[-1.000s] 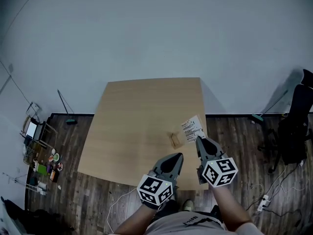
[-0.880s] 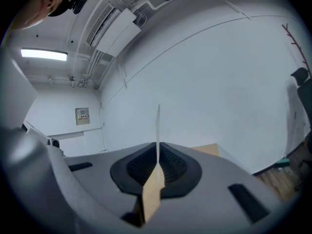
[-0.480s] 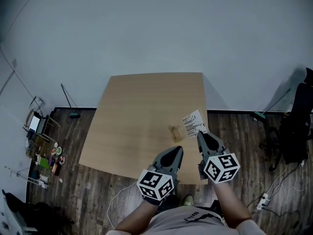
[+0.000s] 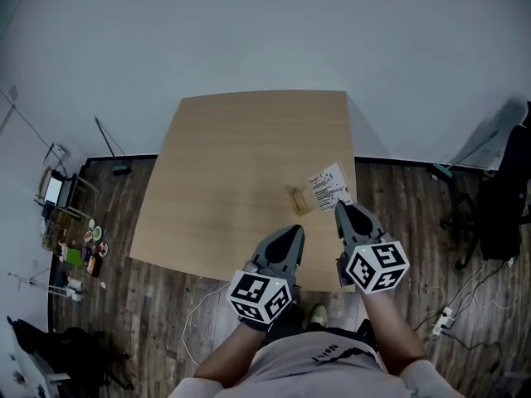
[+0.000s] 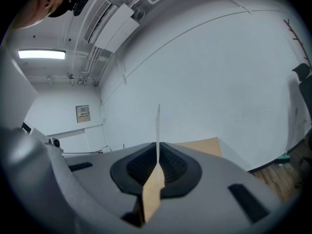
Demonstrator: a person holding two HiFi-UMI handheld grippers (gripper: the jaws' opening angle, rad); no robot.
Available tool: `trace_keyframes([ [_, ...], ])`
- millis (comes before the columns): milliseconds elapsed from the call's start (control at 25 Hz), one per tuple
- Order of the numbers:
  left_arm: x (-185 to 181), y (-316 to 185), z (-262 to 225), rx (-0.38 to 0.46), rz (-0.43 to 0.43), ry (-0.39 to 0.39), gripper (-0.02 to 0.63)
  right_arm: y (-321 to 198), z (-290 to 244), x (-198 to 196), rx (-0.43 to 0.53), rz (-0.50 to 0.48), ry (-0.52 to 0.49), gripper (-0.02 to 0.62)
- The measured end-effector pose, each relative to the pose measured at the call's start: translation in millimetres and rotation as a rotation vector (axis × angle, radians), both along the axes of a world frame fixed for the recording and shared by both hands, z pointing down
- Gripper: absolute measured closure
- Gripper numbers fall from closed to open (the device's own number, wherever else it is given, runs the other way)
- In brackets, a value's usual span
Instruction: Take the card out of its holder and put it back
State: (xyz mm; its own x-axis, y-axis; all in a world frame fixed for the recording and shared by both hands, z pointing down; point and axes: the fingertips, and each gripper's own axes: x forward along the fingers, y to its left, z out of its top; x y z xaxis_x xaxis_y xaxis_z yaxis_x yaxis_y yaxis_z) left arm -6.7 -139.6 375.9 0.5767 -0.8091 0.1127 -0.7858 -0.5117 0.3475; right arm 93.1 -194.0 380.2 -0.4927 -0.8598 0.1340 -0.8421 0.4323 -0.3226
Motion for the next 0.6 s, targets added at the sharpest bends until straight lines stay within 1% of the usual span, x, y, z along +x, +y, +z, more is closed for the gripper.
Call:
trace_keyframes([
  [320, -21.1, -26.2, 20.3, -0.024, -0.007, -0.001, 0.594, -23.2, 29.5, -15.7, -0.045, 0.010, 0.021, 0.569],
  [600, -35.8, -52.6, 47.6, -0.038, -0.008, 0.001, 0.594, -52.3, 76.8, -25.1, -0.077, 0.013, 0.062, 0.569],
])
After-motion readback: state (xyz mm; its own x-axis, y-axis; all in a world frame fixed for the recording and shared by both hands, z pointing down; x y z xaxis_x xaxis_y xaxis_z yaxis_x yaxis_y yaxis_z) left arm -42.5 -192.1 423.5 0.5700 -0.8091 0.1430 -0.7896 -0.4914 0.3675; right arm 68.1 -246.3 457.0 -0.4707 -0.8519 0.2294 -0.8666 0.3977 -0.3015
